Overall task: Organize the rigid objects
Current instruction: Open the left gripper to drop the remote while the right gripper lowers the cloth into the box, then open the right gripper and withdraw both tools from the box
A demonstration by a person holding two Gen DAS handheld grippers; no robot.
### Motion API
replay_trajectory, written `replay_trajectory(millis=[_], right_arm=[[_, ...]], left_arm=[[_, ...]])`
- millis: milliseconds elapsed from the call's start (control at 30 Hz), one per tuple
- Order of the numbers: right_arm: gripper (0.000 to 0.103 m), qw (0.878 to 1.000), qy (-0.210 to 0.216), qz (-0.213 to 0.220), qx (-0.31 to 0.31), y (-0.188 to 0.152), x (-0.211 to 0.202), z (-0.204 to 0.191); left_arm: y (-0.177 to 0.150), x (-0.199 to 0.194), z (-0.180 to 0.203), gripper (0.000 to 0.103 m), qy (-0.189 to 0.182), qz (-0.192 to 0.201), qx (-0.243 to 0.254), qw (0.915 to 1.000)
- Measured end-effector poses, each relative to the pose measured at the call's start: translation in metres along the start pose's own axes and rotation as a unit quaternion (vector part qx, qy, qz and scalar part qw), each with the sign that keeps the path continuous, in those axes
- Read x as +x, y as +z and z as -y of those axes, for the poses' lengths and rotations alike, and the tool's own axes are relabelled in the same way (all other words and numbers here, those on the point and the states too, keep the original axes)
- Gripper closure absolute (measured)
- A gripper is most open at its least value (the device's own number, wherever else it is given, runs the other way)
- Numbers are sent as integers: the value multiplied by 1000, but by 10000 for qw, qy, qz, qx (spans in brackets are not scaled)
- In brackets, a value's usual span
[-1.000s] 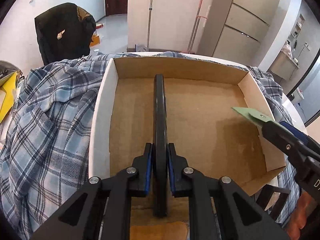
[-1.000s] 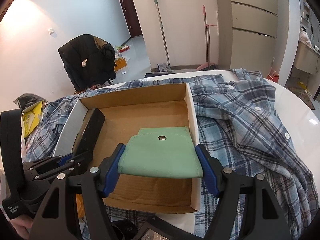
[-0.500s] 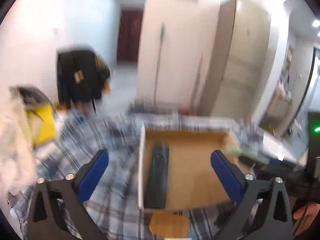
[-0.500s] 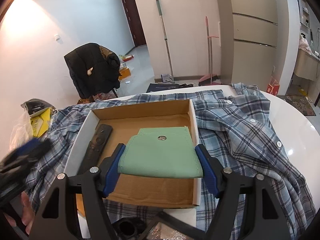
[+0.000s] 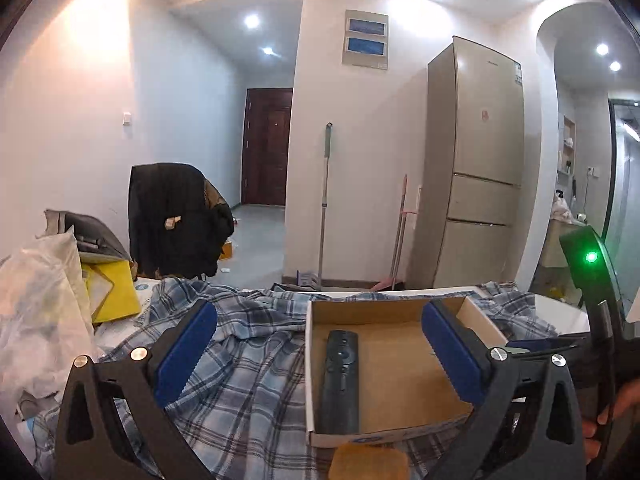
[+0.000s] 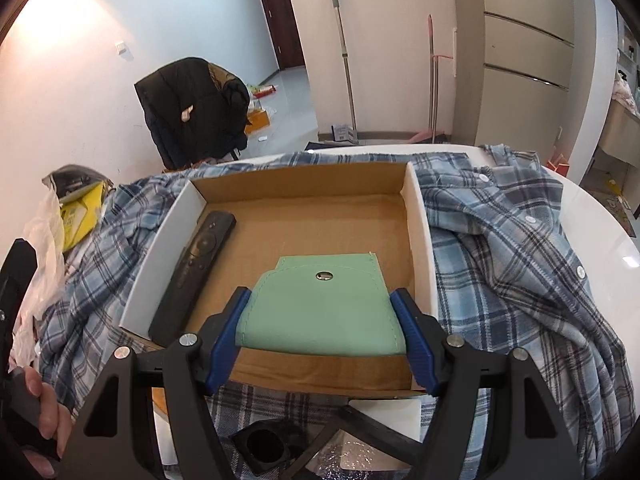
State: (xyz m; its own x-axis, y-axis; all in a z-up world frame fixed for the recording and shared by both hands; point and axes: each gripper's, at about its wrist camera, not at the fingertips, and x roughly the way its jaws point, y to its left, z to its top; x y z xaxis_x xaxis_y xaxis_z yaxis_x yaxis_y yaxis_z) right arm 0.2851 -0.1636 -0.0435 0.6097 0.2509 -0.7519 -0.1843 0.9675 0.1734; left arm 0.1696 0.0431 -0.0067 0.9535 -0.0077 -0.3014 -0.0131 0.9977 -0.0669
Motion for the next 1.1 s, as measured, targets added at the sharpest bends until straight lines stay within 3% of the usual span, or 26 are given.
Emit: replay_trajectory(millis=[400, 467, 533, 733, 833, 933, 1100], right_arm=[[33, 9999, -59, -135, 12, -5, 13, 0], [29, 9999, -34, -92, 55, -3, 12, 0], [18, 10000, 49, 19, 84, -2, 8, 0], [15, 9968, -85, 771, -173, 9, -36, -12], [0, 9904, -126, 1319, -383, 10, -74, -17], [0, 9794, -270, 1941, -494, 4, -115, -18], [0, 9652, -330, 2514, -644, -14, -173, -19]], left_arm=[[0, -7, -2, 0, -50, 83, -43, 9999], [1, -10, -3, 0, -37, 166, -64, 9998], [5, -15, -2, 0, 12, 291, -24, 9996], [27, -49, 5, 0, -35, 725, 106, 9973], [39, -80, 11, 0, -75, 1108, 208, 9936], [52, -116, 16, 0, -162, 1475, 229, 9887], [67, -165, 22, 0, -324, 1773, 121, 9835]])
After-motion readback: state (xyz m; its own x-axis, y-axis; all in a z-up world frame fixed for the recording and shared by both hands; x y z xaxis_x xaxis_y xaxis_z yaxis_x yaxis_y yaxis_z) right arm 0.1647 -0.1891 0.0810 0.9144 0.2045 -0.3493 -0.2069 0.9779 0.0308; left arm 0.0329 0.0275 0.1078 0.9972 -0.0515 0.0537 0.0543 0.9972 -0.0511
